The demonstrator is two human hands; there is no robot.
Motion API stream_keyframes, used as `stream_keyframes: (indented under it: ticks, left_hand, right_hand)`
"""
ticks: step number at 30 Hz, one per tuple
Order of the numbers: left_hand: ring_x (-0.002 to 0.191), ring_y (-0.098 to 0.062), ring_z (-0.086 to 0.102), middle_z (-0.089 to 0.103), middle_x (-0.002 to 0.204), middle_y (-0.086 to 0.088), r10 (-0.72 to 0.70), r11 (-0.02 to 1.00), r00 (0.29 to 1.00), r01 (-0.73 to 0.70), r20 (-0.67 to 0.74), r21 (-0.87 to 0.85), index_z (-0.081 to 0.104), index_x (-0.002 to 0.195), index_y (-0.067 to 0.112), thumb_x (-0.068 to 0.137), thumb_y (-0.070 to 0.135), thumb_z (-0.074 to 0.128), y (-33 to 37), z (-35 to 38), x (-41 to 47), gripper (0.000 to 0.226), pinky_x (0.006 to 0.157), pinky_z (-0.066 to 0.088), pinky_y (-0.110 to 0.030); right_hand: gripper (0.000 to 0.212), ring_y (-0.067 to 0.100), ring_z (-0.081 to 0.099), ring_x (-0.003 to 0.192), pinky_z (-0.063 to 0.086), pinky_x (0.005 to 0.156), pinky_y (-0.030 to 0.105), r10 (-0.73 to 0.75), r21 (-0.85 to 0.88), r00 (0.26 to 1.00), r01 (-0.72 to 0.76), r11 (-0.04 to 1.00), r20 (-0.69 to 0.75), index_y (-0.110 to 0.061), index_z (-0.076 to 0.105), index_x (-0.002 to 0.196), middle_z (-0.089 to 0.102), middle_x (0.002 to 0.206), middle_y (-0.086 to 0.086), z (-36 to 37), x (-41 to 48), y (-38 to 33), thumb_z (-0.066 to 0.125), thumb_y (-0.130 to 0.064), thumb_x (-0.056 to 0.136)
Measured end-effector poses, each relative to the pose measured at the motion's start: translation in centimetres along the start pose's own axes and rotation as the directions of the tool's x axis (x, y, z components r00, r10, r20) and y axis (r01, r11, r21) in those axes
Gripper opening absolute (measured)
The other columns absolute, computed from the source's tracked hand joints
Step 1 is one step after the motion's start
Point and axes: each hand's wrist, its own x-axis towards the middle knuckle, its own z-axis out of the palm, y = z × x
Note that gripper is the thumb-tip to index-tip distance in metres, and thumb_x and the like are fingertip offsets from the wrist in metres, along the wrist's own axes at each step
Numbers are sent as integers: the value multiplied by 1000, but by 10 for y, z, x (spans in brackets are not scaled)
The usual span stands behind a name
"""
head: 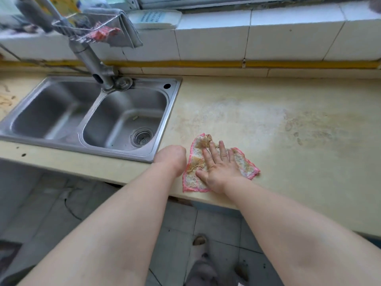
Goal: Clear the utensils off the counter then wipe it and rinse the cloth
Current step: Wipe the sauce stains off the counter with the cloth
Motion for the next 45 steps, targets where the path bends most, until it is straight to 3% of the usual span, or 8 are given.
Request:
stream_keyframes:
  ticks: [4,9,15,21,27,33,37,45]
  left_hand:
    - [119,-28,55,58,130,-7,-58,997,998,56,-35,-61,59,125,20,94,11,42,-36,8,-25,36,89,45,-34]
    - [118,-25,56,60,128,-3,-132,980,991,126,-30,-152,62,123,24,95,18,47,-91,8,-46,32,89,45,-32]
    - [116,-27,57,62,126,-6,-209,952,977,194,-37,-236,64,120,22,93,16,50,-190,22,-53,31,89,45,-30]
    - [123,-29,53,56,135,-7,-290,910,956,265,-33,-318,57,131,24,93,7,43,-309,37,-54,44,97,43,-33]
    - [109,-31,58,61,121,-9,-365,900,930,345,-27,-267,61,121,19,87,0,42,-422,51,-54,44,87,51,-37]
    - [110,-28,58,61,123,-6,-411,878,911,388,-28,-279,60,124,18,86,-3,42,-488,59,-36,47,87,52,-38]
    - [104,-28,59,62,117,-6,-448,866,893,421,-41,-269,61,117,16,87,-2,41,-533,62,-18,40,78,51,-36]
    - [101,-24,59,62,113,0,-586,761,810,545,-11,-352,64,111,23,83,1,46,-659,67,17,40,79,53,-38]
  right_hand:
    - [72,25,-33,141,-19,114,45,-98,5,995,98,995,-8,-25,-12,152,-28,157,0,9,-8,-30,22,-57,97]
    - [65,25,-20,147,-11,117,40,-324,75,946,325,943,-25,-23,5,155,-12,161,-2,10,1,-93,39,-21,99]
    - [59,30,-14,148,-6,119,47,-442,-100,896,443,891,25,-18,14,154,-4,162,1,2,30,-185,35,-32,101]
    - [63,32,-11,148,-1,118,48,-418,-77,908,419,905,20,-19,12,155,-5,162,2,9,88,-289,32,-45,100]
    - [65,30,-15,148,-3,118,46,-433,-40,901,434,900,24,-19,5,155,-12,162,1,10,134,-374,39,-27,100]
    - [61,27,-14,148,-7,118,42,-504,-50,863,505,862,20,-18,5,155,-10,162,2,6,178,-444,28,-39,102]
    - [59,27,-18,147,-9,118,43,-539,-80,842,536,841,-27,-16,2,154,-13,161,2,15,214,-497,30,-29,103]
    - [62,26,-20,147,-9,119,43,-640,-89,767,642,762,54,-12,1,154,-15,161,6,2,289,-623,24,-39,104]
